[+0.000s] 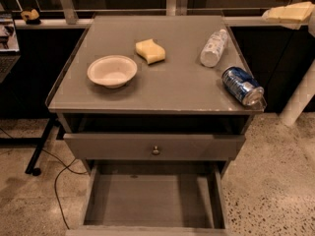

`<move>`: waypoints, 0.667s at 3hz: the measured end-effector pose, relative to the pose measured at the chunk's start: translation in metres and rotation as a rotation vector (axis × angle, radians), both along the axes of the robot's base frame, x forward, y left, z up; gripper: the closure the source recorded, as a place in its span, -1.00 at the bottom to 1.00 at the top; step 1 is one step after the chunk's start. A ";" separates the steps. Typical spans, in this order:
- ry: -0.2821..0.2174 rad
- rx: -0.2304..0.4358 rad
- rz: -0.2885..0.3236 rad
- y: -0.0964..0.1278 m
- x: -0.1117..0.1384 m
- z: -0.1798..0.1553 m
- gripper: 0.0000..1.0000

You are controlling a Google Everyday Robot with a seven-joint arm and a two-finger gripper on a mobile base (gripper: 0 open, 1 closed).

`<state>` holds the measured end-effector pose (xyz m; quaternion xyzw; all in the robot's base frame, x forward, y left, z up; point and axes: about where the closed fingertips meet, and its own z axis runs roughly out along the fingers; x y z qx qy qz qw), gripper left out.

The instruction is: Place blue plastic bottle into middle drawer

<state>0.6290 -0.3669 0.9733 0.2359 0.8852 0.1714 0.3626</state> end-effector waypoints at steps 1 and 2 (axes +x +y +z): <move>0.000 -0.004 0.074 0.018 0.026 -0.006 -1.00; -0.004 -0.010 0.080 0.018 0.027 -0.005 -1.00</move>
Offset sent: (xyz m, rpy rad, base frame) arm 0.0232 0.0167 -0.0057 -0.0014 0.0003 0.0648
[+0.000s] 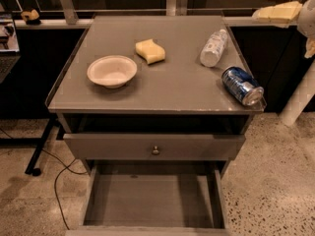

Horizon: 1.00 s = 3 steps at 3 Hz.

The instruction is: Place blue plastic bottle into middle drawer

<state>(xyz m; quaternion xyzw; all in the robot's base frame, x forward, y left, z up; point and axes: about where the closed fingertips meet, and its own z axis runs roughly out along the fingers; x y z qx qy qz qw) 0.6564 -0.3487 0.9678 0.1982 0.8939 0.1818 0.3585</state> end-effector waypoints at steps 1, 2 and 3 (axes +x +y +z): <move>0.002 -0.004 -0.058 -0.009 -0.005 -0.001 -1.00; -0.019 -0.029 -0.108 -0.002 0.003 0.005 -1.00; -0.039 -0.086 -0.110 0.015 0.018 0.010 -1.00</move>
Offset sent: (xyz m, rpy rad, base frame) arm 0.0138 0.0066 0.0157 -0.0696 -0.0542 -0.1743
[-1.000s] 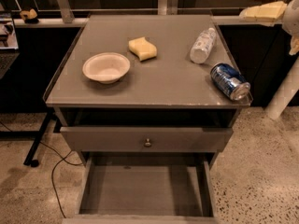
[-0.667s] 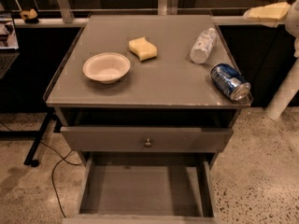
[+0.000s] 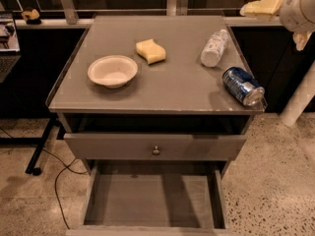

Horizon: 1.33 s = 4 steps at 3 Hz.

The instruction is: Place blue plastic bottle into middle drawer

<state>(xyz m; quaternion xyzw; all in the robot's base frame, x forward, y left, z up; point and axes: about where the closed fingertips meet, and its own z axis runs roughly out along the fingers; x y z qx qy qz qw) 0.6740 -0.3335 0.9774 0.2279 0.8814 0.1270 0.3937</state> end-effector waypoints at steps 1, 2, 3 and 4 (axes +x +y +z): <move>0.003 -0.074 0.006 0.025 0.026 -0.001 -1.00; 0.004 -0.075 0.006 0.025 0.026 -0.002 -1.00; 0.003 -0.054 -0.011 0.024 0.028 -0.002 -1.00; -0.011 -0.041 0.019 0.047 0.048 0.001 -1.00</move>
Offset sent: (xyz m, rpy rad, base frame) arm 0.0398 0.0323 -0.0068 -0.1088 0.0196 0.0036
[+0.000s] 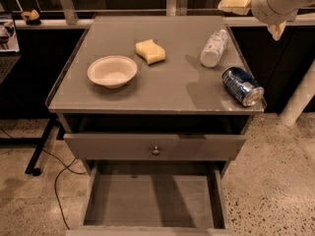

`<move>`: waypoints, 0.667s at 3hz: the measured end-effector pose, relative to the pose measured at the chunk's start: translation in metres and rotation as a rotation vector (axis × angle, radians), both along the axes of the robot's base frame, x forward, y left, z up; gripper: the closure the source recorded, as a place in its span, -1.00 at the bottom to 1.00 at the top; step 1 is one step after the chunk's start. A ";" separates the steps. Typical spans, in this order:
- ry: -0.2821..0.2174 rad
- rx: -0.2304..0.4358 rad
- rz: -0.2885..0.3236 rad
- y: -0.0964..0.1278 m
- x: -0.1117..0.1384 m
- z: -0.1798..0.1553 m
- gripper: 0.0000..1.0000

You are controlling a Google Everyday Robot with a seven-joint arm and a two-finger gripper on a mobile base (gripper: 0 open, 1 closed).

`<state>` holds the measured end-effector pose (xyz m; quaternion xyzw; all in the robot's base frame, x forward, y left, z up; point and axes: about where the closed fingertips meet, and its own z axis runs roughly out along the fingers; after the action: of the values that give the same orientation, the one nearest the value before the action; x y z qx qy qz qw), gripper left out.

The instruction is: Place blue plastic bottle into middle drawer

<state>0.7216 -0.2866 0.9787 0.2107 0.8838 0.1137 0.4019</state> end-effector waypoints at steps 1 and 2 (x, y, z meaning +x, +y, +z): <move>0.005 -0.008 0.005 0.006 0.006 -0.003 -1.00; 0.029 -0.029 -0.009 0.005 0.012 -0.015 -1.00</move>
Offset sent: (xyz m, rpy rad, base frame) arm 0.0183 0.0004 -0.0272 -0.0579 0.0585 -0.0356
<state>0.7336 -0.2814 0.9642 0.2105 0.8902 0.0962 0.3925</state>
